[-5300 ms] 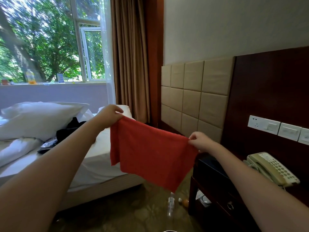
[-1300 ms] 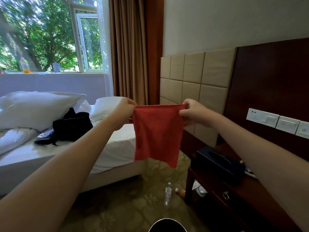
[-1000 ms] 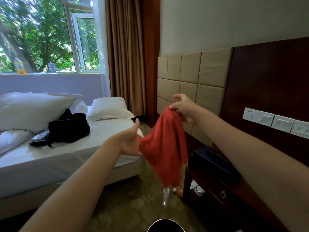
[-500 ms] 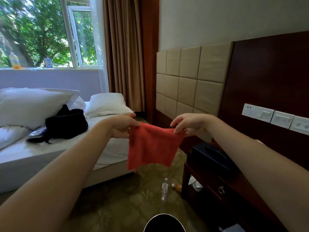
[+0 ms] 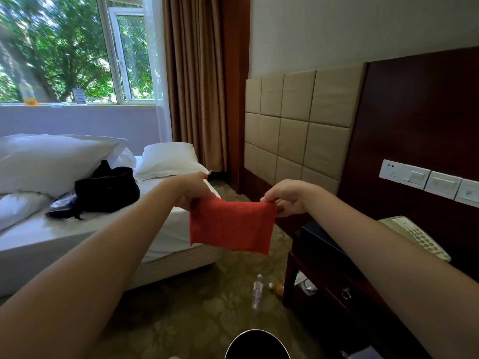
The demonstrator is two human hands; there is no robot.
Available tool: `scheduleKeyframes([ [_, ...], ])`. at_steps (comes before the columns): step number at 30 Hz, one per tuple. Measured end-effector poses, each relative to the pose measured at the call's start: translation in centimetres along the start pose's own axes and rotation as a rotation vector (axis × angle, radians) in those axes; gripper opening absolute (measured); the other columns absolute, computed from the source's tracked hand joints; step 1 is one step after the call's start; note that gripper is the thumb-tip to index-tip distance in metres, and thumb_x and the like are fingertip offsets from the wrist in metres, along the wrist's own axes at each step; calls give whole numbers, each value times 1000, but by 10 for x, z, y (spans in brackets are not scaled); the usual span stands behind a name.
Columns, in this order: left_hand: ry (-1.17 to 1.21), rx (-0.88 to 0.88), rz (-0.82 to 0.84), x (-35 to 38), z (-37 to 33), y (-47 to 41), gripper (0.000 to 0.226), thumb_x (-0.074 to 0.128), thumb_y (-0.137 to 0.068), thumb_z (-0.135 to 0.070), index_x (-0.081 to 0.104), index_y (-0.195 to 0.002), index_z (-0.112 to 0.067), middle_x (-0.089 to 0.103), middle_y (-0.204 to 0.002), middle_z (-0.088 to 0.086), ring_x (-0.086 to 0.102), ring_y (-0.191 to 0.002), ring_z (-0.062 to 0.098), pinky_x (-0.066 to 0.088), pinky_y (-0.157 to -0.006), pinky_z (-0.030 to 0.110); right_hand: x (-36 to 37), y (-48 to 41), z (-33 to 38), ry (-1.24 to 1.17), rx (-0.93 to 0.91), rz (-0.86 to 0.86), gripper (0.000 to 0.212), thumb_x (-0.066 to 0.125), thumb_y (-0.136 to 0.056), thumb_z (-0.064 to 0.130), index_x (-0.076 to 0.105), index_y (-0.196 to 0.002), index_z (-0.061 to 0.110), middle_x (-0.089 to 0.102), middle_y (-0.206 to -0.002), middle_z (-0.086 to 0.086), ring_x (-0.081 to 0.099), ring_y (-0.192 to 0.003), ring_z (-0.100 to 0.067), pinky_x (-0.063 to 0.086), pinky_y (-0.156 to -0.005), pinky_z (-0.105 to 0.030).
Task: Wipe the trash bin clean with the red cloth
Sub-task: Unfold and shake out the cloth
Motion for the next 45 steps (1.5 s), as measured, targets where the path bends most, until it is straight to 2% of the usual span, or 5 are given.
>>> scheduleKeyframes([
  [5,-42,-83,104,1,-2,6,18,64,-87,-6,51,-99,-10,50,-92,6,51,-71,15,51,-50,22,0,5,4,343,-77,176,25,70,-81,6,65,-105,4,60,-87,-1,53,-83,-10,42,-69,-20],
  [10,-370,-99,320,22,2,5,43,60,-87,0,49,-128,-2,62,-96,7,61,-89,22,51,-87,33,0,-3,1,741,-178,31,14,66,-79,7,69,-92,3,54,-79,-1,46,-66,-10,35,-52,-19],
  [15,-725,-10,137,41,-2,-24,37,65,-86,-21,59,-117,-2,63,-108,13,58,-113,32,49,-83,34,-16,-7,-9,843,-238,-96,23,64,-82,14,69,-102,3,57,-82,-4,54,-74,-15,44,-58,-24],
  [32,-255,287,296,292,-60,-124,17,73,-81,-24,63,-86,-12,59,-77,4,55,-66,15,47,-55,23,-245,34,-201,32,55,-452,10,53,-86,5,53,-79,14,55,-75,-9,57,-63,-21,53,-58,-32],
  [45,-256,287,463,536,-44,-209,26,62,-89,-21,60,-112,-9,58,-109,8,54,-94,19,45,-73,28,-349,21,-392,-266,362,-639,6,50,-89,3,50,-89,9,57,-92,-16,64,-77,-27,58,-60,-43],
])
Point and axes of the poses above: each hand's wrist, its own y-axis away from the middle knuckle, its own x-axis out of the palm, z = x × y, the point moved 2 cm from there along -y, towards the middle knuckle
